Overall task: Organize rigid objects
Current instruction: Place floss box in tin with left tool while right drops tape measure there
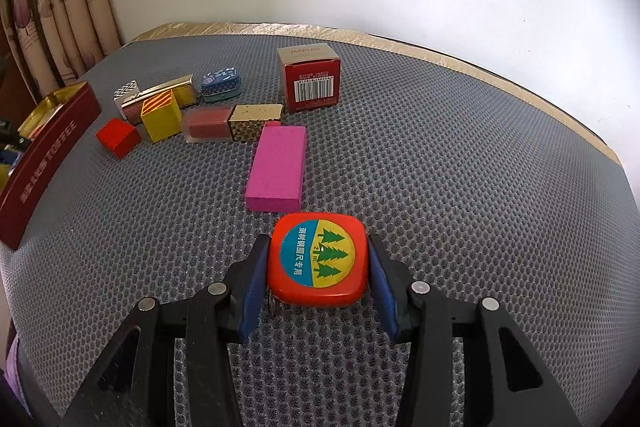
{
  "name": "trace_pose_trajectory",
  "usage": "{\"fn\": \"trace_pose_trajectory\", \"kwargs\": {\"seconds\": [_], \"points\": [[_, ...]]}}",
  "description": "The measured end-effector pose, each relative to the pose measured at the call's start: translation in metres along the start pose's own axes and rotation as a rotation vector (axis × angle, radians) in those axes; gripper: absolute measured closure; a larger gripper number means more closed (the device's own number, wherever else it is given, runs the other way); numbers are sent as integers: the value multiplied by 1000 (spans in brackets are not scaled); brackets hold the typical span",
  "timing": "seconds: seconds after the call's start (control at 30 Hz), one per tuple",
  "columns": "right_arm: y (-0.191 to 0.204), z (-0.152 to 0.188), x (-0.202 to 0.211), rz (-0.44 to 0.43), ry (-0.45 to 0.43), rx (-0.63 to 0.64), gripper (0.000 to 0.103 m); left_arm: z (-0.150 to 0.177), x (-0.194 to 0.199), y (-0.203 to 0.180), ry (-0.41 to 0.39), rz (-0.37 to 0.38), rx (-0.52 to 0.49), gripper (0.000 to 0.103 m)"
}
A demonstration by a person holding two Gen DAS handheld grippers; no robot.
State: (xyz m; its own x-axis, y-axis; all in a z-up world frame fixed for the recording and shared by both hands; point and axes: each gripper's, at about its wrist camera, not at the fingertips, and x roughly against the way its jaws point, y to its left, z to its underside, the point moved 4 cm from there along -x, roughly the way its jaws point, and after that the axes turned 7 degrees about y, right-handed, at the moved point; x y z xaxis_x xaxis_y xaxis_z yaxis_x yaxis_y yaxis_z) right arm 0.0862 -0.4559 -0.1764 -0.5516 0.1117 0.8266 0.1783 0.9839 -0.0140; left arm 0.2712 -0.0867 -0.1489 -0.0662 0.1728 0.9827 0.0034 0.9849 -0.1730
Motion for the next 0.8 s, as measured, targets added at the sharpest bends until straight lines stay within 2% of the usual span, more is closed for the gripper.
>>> {"fn": "trace_pose_trajectory", "kwargs": {"seconds": [0.1,0.17,0.23,0.3,0.4,0.47,0.53,0.57,0.8], "points": [[1,-1,-1,0,0,0,60,-4,6,1,-42,-83,-27,37],[1,-1,-2,-2,-1,-1,60,2,15,3,-66,-154,-40,37],[1,-1,-2,-1,-1,0,59,9,26,3,-100,-192,-73,37],[0,0,-1,-2,-1,-2,59,16,38,4,-143,-228,-90,37],[0,0,-1,-4,-2,-3,59,25,51,6,-196,-228,-92,36],[-1,0,-1,-6,-2,-4,59,29,59,14,-226,-265,-52,36],[0,1,0,0,0,3,60,42,72,26,-268,-210,17,36],[1,2,1,4,5,4,60,54,80,32,-288,-152,50,36],[2,7,10,-46,37,-49,60,129,91,48,-320,-35,150,36]]}}
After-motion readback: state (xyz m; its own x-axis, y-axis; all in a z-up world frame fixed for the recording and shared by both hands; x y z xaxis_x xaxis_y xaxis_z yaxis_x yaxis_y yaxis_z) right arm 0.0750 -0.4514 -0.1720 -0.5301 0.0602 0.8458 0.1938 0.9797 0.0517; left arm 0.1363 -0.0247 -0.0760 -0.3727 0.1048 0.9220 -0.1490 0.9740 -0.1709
